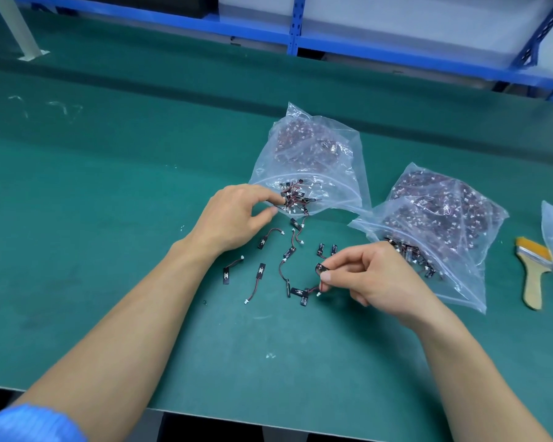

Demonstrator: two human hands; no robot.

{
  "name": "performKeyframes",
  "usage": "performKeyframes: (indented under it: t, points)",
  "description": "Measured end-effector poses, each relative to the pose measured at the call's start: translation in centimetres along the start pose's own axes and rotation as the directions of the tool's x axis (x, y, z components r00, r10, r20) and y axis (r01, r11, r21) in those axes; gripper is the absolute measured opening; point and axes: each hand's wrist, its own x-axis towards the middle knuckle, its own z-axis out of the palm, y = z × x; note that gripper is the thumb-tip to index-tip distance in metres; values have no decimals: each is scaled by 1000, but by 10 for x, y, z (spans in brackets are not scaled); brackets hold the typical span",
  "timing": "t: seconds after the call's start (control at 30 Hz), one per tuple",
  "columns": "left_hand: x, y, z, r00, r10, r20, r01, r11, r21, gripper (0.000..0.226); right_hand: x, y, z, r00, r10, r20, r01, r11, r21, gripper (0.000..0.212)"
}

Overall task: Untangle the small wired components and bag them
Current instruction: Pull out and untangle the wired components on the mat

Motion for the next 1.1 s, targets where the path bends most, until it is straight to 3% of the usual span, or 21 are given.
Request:
performKeyframes:
  t: [0.23, 0.4, 0.5, 0.63, 0.8, 0.87, 1.0, 1.1]
  points:
    - [-1, 3, -2, 1000, -3, -7, 3, 1000, 6, 17, -7, -5, -9, 997, -76, -30, 78, 996, 40, 11]
    - [-1, 6, -4, 1000, 1, -1, -1, 1000, 4, 19, 3, -14, -8, 970, -174, -169, 193, 975, 105, 14]
    - [-1, 6, -4, 1000, -12, -6, 12, 1000, 10, 22, 29, -22, 0, 944, -250, -215, 247, 968, -43, 11]
    - [-2, 9, -5, 998, -7, -55, 8, 1000, 8, 23, 75, -29, 11, 874, -393, -287, 251, 869, -426, 8]
    - [-3, 9, -3, 996, -20, -90, 20, 1000, -10, 23, 98, -35, 15, 823, -459, -334, 94, 690, -717, 36]
    - [-3, 8, -3, 994, -22, -103, 20, 1000, -16, 23, 97, -33, 13, 824, -479, -302, 96, 644, -759, 40]
    - [-3, 5, -3, 993, -23, -112, 21, 1000, -14, 22, 97, -29, 12, 868, -447, -217, 109, 598, -794, 9]
    - [-4, 5, -4, 994, -33, -99, 33, 999, -4, 23, 101, -29, 18, 907, -388, -165, 69, 523, -850, 10]
